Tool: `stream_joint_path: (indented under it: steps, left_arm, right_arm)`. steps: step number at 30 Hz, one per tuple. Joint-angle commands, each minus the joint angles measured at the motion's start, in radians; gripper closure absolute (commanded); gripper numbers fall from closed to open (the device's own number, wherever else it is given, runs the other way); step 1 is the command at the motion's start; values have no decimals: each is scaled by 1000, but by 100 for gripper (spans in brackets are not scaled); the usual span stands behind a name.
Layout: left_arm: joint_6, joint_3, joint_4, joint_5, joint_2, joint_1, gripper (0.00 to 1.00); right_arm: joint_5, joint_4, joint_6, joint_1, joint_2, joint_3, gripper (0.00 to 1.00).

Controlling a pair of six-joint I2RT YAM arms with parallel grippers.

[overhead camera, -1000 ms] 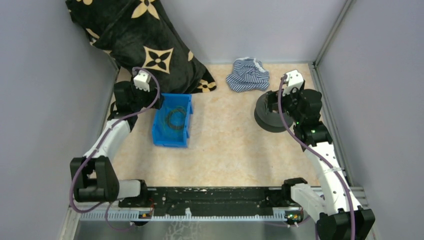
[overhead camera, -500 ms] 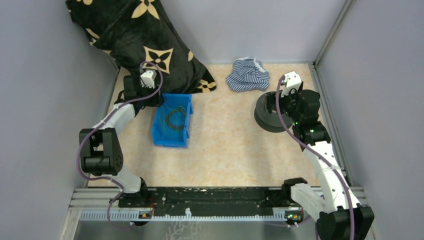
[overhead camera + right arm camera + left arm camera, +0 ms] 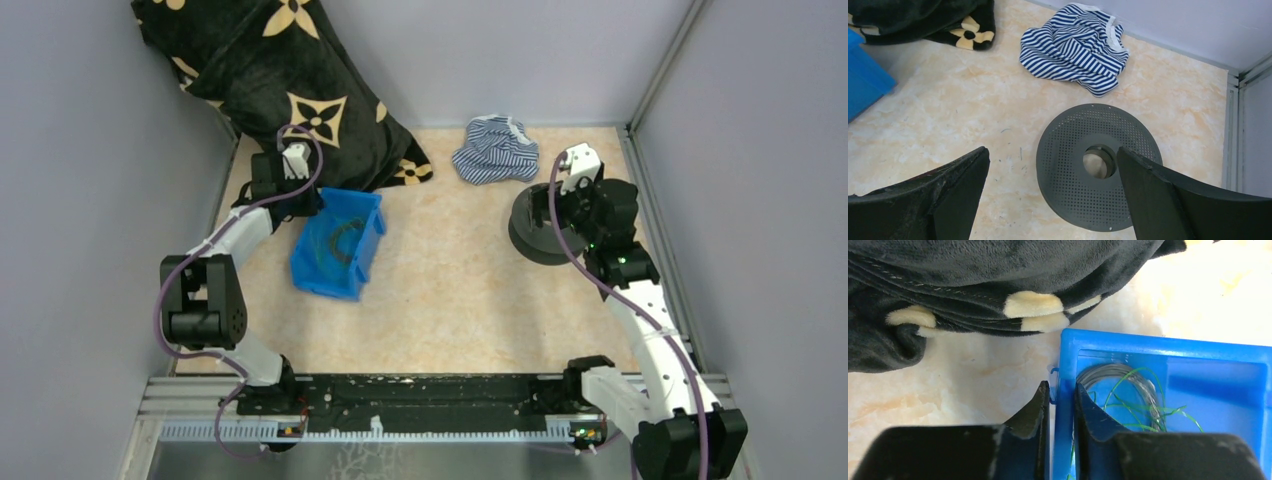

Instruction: Wrap the cables

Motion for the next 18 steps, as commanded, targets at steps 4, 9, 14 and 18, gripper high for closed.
stream_joint_path:
  steps: [4,9,14,18]
  left_arm:
    - [-146,-20,12,-37,-4,-68,95]
    - [-208,34,17,-84,27,-146,99]
    - [-233,60,68,-219,52,-258,100]
    - [-259,82,75,-298,76,-301,99]
  right_arm:
    - [-42,64,-11,-8,14,-7,1]
    - [-97,54,-13,-8,68,19,1]
    - [-144,42,-29,48,174,84,1]
    - [-138,32,-49,144,279,151,1]
